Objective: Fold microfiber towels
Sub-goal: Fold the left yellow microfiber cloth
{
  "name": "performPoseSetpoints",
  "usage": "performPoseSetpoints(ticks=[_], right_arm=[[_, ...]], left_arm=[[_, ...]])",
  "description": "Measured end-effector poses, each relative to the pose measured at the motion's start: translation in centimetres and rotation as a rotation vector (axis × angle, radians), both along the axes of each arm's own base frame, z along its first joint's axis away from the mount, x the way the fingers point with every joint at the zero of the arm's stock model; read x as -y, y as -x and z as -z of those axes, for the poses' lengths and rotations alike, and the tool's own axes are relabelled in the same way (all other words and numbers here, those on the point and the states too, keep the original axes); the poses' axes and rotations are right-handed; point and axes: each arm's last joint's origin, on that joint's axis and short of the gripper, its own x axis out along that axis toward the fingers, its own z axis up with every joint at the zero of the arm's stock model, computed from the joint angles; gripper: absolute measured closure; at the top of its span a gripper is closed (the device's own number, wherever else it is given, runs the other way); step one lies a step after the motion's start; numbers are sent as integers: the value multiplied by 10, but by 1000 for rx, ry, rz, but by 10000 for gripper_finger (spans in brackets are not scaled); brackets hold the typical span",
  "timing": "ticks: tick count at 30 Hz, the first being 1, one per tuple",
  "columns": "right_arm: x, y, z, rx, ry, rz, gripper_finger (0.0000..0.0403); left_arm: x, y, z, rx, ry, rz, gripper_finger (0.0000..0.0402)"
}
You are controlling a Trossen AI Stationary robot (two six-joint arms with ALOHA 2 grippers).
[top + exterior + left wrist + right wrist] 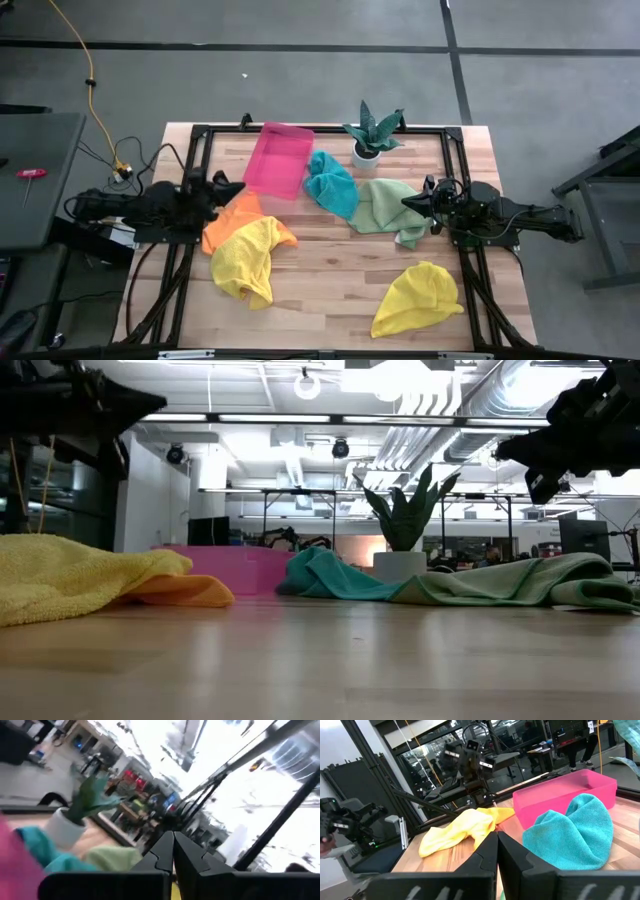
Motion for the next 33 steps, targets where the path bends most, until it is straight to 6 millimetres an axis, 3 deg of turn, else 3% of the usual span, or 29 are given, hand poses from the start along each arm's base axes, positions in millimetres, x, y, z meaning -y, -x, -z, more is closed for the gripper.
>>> performPoseSetpoints(ticks=[3,8,13,17,23,29,33], right_arm=[[0,0,0,0,0,0,402],[0,0,0,0,0,0,402],[0,0,0,0,0,0,402],[0,0,0,0,0,0,402],[0,0,0,0,0,0,402],[0,0,0,0,0,0,402],[0,0,0,0,0,0,402]], left_arm=[[1,-1,-21,-8,-28,31,381],[5,-18,-69,-228,-139,160,321],[14,-51,-108,-538,-216,337,249],[31,-80,-123,-777,-213,515,204],[77,-112,-107,-1127,-180,710,187],[134,-126,-62,-1372,-196,774,194],[159,-132,-31,-1493,-284,731,194]])
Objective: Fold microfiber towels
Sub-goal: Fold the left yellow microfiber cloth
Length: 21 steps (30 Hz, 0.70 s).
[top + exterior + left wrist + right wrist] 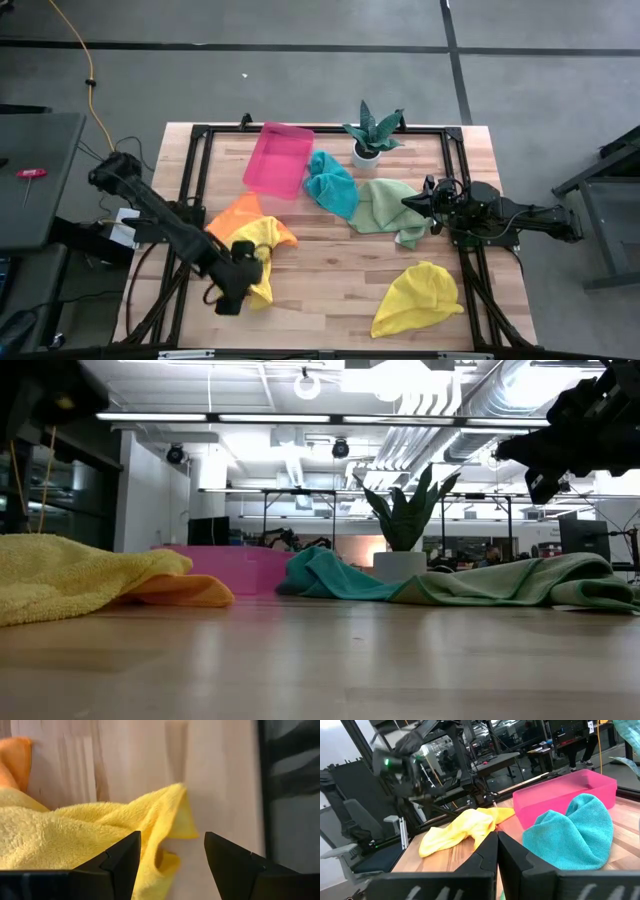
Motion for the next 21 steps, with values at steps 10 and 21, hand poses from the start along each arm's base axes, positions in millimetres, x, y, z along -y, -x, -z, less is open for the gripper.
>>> performPoseSetpoints(ticks=[10,21], right_arm=[[0,0,0,0,0,0,402],[0,0,0,0,0,0,402]], left_arm=[[11,-5,44,-174,-161,44,195],[7,4,38,-207,-224,103,312]])
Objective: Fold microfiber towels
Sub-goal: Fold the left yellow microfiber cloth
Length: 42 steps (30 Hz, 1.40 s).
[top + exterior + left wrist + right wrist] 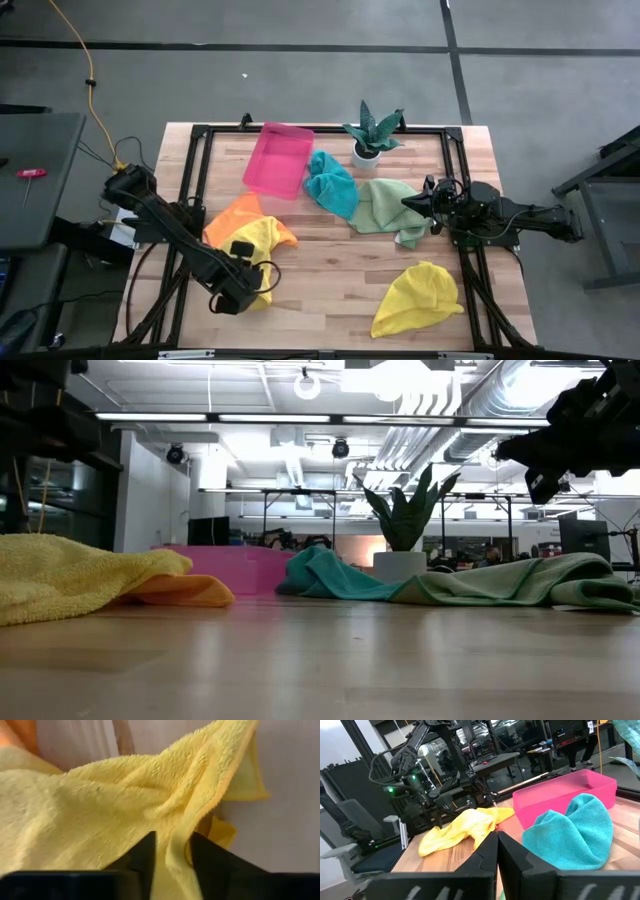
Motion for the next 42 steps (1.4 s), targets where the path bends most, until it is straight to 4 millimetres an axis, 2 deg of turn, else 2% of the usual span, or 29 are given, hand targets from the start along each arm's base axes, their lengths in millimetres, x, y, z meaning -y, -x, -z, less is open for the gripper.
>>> performPoseSetpoints(ticks=[3,4,10,18,24,32,38,42], right_arm=[[0,0,0,1,0,0,402],[0,0,0,-2,0,0,402],[0,-1,1,-10,-1,0,402],[0,-1,1,-12,-2,0,402],[0,-1,1,-12,-2,0,402],[0,-1,1,-9,-13,1,402],[1,0,-12,150,-320,-2,402],[6,3,-19,287,-527,145,402]], left_arm=[[-2,2,-4,3,1,20,380],[-3,3,-6,6,1,29,391],[-25,-1,-31,96,57,2,397],[-79,-5,-68,258,124,-143,400],[-110,-20,-83,421,247,-256,401],[-132,-41,-98,650,352,-305,401],[-143,-44,-101,701,353,-358,401],[-146,-45,-101,704,339,-374,402]])
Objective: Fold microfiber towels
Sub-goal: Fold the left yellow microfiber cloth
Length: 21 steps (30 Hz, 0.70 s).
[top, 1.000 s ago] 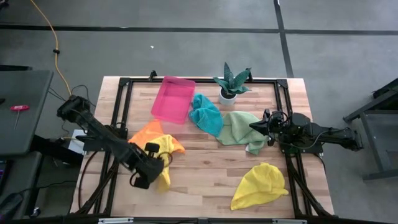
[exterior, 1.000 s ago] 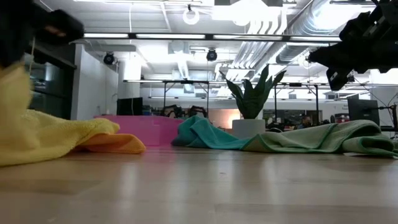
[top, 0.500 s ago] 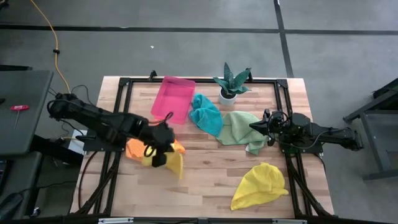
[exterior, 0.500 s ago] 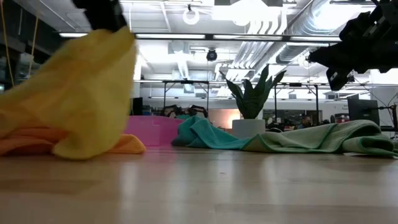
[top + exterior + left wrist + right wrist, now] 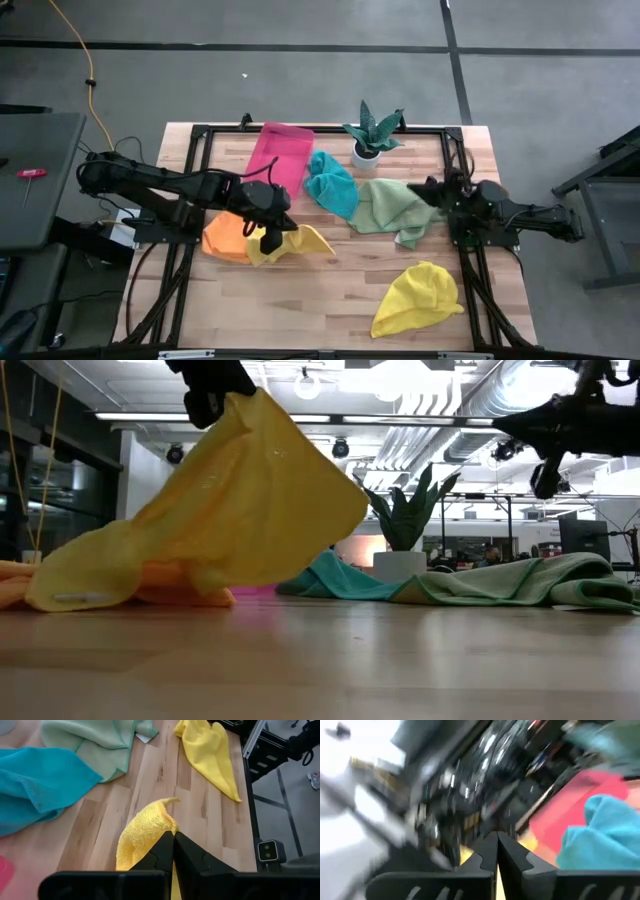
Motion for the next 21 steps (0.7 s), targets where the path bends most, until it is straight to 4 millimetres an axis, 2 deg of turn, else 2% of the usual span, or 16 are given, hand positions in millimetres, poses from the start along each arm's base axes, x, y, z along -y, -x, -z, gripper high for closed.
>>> performPoseSetpoints(ticks=[2,5,10,16,19,21], right_arm=[[2,0,-1,25,-53,43,402],[0,-1,-10,102,-18,13,402],[-7,-11,-42,135,136,-24,402],[-20,-54,-77,-68,337,-149,402],[-29,-80,-89,-155,432,-225,402],[-33,-97,-93,-214,435,-252,402]], left_arm=[[0,0,0,0,-1,-1,402],[-1,0,0,-1,-7,-8,402],[-1,0,0,-2,-11,-17,402],[-1,0,1,-5,6,-32,402],[-1,0,1,-5,6,-33,401],[-1,0,1,-5,7,-33,401]])
